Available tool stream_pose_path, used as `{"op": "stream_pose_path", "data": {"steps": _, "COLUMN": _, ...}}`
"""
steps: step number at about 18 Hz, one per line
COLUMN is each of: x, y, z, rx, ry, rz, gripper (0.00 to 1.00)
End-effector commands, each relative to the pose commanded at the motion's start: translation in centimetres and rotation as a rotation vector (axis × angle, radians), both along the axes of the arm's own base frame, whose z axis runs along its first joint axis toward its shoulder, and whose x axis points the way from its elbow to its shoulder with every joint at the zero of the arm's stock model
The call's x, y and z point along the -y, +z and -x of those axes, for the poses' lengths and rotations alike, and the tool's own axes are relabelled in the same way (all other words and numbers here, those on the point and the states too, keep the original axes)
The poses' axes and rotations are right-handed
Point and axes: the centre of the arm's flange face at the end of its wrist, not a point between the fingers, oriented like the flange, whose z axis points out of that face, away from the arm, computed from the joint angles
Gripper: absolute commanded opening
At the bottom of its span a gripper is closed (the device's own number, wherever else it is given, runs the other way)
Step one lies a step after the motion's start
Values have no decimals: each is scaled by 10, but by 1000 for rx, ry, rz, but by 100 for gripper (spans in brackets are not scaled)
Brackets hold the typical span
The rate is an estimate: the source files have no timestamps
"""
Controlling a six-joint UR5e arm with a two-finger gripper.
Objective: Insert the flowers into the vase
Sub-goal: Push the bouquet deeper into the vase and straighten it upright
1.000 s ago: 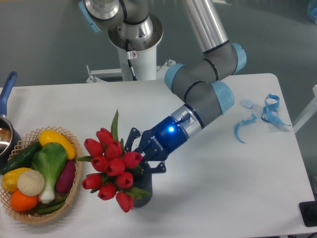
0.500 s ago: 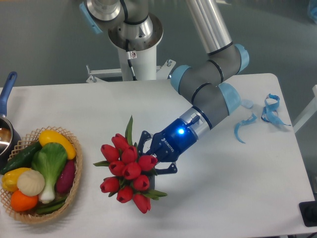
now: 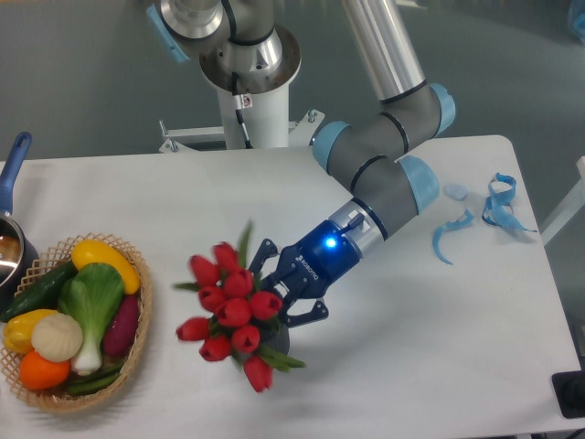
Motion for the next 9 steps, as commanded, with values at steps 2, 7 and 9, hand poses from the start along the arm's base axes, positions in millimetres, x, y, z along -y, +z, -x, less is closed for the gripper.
{"op": "stream_pose_path", "data": {"steps": 2, "x": 10, "y": -3, "z": 7, "rx": 5, "ry": 20, "rz": 3, "gripper": 100}}
{"op": "stream_pose_path", "data": {"steps": 7, "x": 22, "y": 19, "z": 15, "rx": -41, "ry": 47, "rz": -5, "gripper": 100}}
{"op": "stream_pose_path", "data": {"steps": 9, "x": 29, "y": 29, "z": 17, "rx": -77, "ry": 65, "rz": 15, "gripper": 100}}
